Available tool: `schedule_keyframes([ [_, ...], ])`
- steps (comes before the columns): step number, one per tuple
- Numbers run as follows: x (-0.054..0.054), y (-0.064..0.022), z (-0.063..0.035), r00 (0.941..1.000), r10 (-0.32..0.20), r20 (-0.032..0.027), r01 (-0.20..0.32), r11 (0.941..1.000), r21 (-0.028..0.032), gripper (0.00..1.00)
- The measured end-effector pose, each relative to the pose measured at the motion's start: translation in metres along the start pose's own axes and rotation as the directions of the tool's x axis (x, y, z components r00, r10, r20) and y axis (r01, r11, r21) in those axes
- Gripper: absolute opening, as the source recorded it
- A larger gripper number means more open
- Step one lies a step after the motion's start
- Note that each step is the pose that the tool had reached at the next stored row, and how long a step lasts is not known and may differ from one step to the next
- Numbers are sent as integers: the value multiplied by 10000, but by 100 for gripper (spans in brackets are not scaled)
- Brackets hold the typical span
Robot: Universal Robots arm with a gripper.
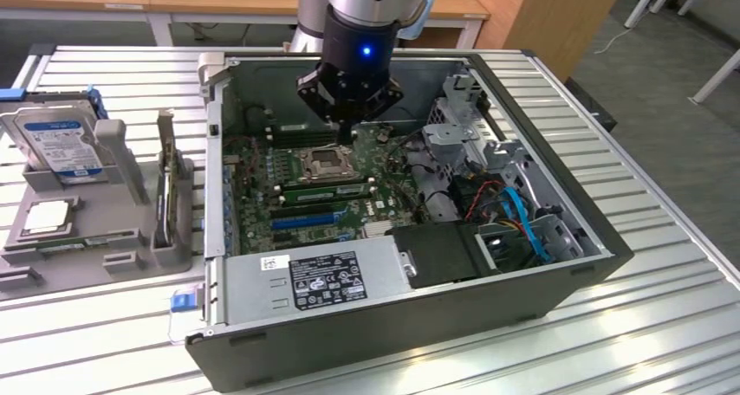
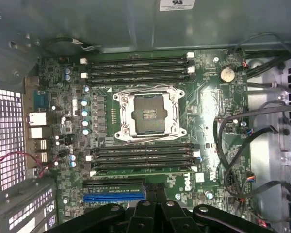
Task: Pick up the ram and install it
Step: 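Press down the ram until it locks into place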
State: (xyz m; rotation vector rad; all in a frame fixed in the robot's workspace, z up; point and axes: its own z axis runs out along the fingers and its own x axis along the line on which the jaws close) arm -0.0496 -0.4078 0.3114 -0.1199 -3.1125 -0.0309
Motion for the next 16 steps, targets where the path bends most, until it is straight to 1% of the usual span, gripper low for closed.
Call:
schedule_keyframes([
  [5, 4, 3, -129, 9999, 132, 8, -132, 9999, 57, 11],
  [8, 5, 3, -179, 9998, 179, 10, -179, 9998, 82, 11],
  [16, 5, 4, -192, 9998, 188, 12, -188, 9998, 89, 11],
])
